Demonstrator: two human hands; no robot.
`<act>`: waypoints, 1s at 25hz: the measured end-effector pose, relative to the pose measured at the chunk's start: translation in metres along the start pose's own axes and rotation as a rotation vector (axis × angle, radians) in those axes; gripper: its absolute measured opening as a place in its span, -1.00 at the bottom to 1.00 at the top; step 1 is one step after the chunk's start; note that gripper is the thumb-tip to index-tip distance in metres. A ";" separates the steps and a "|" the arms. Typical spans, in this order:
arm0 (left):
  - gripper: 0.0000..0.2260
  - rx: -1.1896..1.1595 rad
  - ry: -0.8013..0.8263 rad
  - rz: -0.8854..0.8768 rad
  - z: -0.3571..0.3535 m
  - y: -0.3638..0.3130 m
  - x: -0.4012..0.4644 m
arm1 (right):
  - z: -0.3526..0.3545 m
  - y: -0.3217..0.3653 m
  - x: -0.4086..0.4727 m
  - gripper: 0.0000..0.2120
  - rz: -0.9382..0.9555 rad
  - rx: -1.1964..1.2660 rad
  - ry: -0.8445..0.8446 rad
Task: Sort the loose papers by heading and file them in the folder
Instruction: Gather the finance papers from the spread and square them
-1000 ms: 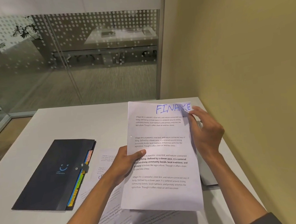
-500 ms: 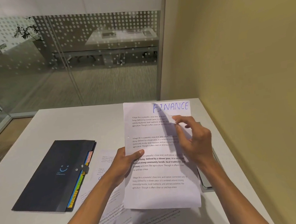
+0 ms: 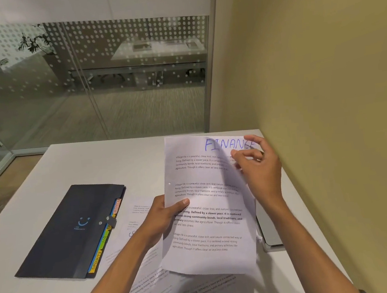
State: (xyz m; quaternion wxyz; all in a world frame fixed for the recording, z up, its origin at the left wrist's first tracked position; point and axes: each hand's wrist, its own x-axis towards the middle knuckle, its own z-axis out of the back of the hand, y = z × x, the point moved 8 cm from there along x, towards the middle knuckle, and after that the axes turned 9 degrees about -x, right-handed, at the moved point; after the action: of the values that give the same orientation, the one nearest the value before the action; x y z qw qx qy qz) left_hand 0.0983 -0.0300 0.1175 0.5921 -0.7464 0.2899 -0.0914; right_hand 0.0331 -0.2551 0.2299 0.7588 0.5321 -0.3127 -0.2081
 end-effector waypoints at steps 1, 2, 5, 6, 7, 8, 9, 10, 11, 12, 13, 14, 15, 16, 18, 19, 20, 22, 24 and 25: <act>-0.79 -0.001 -0.002 -0.005 0.001 0.000 0.000 | 0.004 0.004 -0.003 -0.63 0.108 -0.213 -0.050; -0.80 -0.005 -0.004 -0.009 0.001 -0.001 0.000 | 0.005 0.007 -0.005 -0.53 0.210 -0.432 -0.095; -0.81 -0.012 -0.006 -0.014 0.000 0.000 -0.001 | 0.000 0.003 -0.007 -0.16 0.274 -0.794 -0.112; -0.82 -0.007 -0.008 -0.014 -0.001 0.001 -0.001 | -0.001 0.001 -0.007 -0.09 0.246 -0.818 -0.099; -0.83 -0.004 -0.011 -0.015 -0.002 0.001 -0.001 | 0.000 0.000 -0.007 -0.08 0.234 -0.827 -0.102; -0.83 0.000 -0.014 -0.017 -0.002 0.001 0.000 | 0.001 0.000 -0.009 -0.12 0.245 -0.833 -0.131; -0.83 0.005 -0.016 -0.020 -0.002 0.001 0.000 | 0.003 0.003 -0.012 -0.20 0.281 -0.840 -0.181; -0.83 0.008 -0.018 -0.022 -0.001 0.000 0.000 | 0.005 0.007 -0.014 -0.29 0.326 -0.842 -0.238; -0.83 0.010 -0.020 -0.024 -0.001 0.000 0.000 | 0.007 0.011 -0.016 -0.38 0.365 -0.838 -0.282; -0.83 0.009 -0.019 -0.026 -0.001 -0.001 0.000 | 0.007 0.013 -0.017 -0.45 0.395 -0.829 -0.310; -0.83 0.006 -0.016 -0.027 -0.001 -0.001 -0.001 | 0.007 0.015 -0.019 -0.52 0.419 -0.820 -0.326; -0.84 0.003 -0.013 -0.029 -0.001 -0.001 -0.001 | 0.007 0.016 -0.020 -0.59 0.436 -0.809 -0.337; -0.84 0.001 -0.013 -0.031 -0.002 -0.001 -0.002 | 0.007 0.018 -0.021 -0.66 0.443 -0.784 -0.344; -0.84 0.001 -0.015 -0.033 -0.002 -0.002 -0.002 | 0.008 0.018 -0.020 -0.71 0.437 -0.750 -0.347; -0.84 -0.005 -0.020 -0.035 -0.002 -0.001 -0.002 | 0.009 0.018 -0.018 -0.76 0.415 -0.681 -0.326; -0.84 -0.006 -0.025 -0.036 -0.001 -0.001 -0.002 | 0.008 0.020 -0.018 -0.76 0.420 -0.640 -0.296; -0.84 -0.006 -0.029 -0.036 -0.001 -0.002 -0.001 | 0.006 0.022 -0.019 -0.76 0.438 -0.572 -0.240; -0.84 -0.006 -0.034 -0.039 0.000 -0.002 0.000 | -0.004 0.025 -0.022 -0.79 0.437 -0.353 -0.043; -0.83 -0.007 -0.043 -0.046 0.001 -0.002 0.001 | -0.018 0.022 -0.026 -0.73 0.286 -0.099 0.190; -0.83 -0.007 -0.047 -0.047 0.001 -0.002 0.001 | -0.023 0.018 -0.026 -0.67 0.171 0.013 0.266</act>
State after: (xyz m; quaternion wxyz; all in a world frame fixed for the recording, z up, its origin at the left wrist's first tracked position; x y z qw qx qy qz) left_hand 0.1007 -0.0294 0.1189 0.5938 -0.7570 0.2585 -0.0868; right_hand 0.0298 -0.2163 0.2344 0.8050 0.5313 -0.2550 -0.0683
